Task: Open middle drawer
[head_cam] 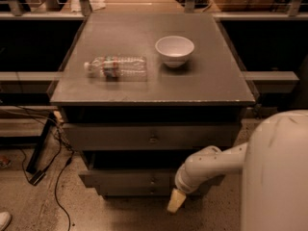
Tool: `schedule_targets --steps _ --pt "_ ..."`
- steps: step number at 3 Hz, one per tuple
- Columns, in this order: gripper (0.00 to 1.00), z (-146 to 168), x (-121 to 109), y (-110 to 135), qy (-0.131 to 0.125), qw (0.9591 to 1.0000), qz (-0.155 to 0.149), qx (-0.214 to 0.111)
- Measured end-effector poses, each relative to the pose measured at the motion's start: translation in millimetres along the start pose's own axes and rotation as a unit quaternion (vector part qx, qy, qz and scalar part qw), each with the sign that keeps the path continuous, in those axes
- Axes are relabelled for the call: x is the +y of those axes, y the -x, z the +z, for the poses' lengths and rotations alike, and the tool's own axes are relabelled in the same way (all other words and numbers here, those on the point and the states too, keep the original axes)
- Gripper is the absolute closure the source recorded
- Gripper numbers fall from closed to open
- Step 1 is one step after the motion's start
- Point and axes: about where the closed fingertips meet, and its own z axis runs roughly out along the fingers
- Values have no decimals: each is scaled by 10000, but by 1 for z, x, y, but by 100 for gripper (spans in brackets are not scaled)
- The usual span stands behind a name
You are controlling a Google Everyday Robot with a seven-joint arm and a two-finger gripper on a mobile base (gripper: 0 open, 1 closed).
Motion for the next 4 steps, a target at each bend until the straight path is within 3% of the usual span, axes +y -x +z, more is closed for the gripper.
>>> schedule_targets --steps 1,2,4 --pt "0 -2 0 1 1 10000 0 0" --pt "0 -30 24 -12 77 9999 75 -21" --pt "0 -25 19 -4 148 9999 -47 -5"
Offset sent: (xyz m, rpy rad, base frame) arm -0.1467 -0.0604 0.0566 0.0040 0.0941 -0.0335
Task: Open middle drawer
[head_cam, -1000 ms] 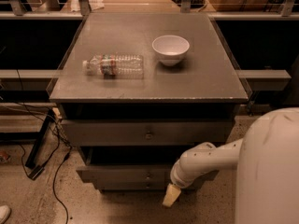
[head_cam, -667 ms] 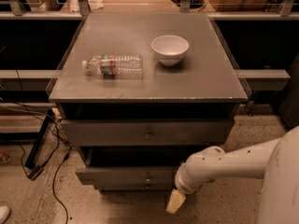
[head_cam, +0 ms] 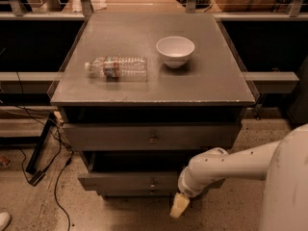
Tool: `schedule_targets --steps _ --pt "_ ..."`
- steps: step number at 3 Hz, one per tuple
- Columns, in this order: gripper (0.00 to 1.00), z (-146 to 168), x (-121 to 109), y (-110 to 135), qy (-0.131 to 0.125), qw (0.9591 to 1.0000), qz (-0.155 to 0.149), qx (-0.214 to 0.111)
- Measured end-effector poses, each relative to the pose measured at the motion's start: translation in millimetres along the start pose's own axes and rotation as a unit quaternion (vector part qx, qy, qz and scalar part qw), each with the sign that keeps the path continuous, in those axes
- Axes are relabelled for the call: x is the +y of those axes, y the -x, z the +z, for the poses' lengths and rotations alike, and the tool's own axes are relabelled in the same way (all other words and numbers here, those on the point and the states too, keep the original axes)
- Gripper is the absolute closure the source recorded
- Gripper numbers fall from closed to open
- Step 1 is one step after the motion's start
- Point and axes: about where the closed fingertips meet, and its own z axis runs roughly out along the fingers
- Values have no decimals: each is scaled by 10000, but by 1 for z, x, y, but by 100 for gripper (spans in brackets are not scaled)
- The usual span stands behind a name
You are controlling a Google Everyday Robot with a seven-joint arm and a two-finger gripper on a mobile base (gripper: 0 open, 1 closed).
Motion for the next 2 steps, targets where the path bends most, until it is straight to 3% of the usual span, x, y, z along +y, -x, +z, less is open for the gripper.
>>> schedule_targets --steps 2 --pt "0 -6 17 -19 177 9997 -16 160"
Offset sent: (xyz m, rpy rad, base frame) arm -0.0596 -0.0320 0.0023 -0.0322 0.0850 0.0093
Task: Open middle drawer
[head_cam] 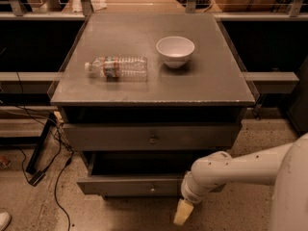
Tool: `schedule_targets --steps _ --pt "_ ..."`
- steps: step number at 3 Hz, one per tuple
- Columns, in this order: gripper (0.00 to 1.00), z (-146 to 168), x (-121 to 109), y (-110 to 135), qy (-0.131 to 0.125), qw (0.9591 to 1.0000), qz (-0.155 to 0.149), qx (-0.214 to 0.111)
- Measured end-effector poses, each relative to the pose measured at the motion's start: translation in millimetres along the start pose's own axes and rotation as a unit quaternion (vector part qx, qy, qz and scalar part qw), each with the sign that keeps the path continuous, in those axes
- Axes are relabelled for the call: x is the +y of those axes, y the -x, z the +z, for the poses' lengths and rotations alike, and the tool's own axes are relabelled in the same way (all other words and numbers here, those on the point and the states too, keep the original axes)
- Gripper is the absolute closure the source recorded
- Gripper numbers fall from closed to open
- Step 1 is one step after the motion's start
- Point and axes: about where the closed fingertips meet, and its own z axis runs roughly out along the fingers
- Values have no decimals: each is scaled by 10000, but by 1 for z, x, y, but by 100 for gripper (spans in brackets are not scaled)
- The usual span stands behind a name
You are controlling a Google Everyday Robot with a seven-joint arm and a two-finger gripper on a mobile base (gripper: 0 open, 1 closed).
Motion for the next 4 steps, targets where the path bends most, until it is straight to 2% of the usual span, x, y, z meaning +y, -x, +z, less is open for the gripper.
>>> schedule_targets --steps 1,2,3,4 --pt "0 -6 10 -7 66 10000 26 11" --pt "0 -7 9 -6 66 10000 25 10" --pt "0 -15 28 -19 149 9998 102 23" --pt "0 -15 27 -18 146 9998 102 21"
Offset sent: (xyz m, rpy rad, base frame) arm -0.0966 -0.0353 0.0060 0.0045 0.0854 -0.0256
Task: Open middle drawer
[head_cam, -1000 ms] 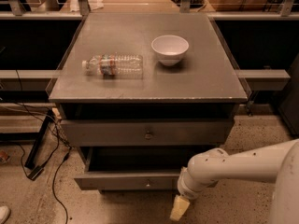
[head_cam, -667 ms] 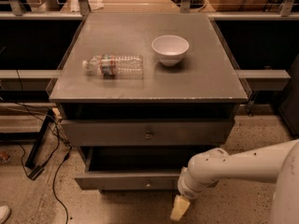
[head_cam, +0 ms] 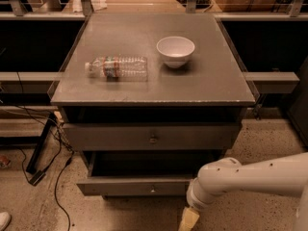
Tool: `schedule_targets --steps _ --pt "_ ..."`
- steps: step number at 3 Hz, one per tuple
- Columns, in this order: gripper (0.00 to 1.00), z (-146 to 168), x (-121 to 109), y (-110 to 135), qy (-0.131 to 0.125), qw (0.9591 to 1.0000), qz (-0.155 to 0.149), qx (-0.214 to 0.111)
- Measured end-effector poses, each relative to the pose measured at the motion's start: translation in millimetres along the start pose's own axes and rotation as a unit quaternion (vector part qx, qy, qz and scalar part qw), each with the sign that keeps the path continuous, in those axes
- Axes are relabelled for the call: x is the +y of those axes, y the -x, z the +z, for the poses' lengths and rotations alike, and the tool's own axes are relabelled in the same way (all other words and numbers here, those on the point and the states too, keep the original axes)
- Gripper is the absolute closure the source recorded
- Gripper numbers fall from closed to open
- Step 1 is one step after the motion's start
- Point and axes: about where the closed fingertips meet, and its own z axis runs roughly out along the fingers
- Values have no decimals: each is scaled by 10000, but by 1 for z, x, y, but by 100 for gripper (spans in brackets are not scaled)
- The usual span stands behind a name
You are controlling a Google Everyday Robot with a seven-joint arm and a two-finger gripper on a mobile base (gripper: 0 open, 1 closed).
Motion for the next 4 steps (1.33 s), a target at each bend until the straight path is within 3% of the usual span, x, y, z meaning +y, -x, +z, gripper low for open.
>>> schedule_targets --steps 2,4 --pt "0 -32 -48 40 -604 9973 -134 -397" --pt "0 -15 -51 37 -494 9981 -115 -339"
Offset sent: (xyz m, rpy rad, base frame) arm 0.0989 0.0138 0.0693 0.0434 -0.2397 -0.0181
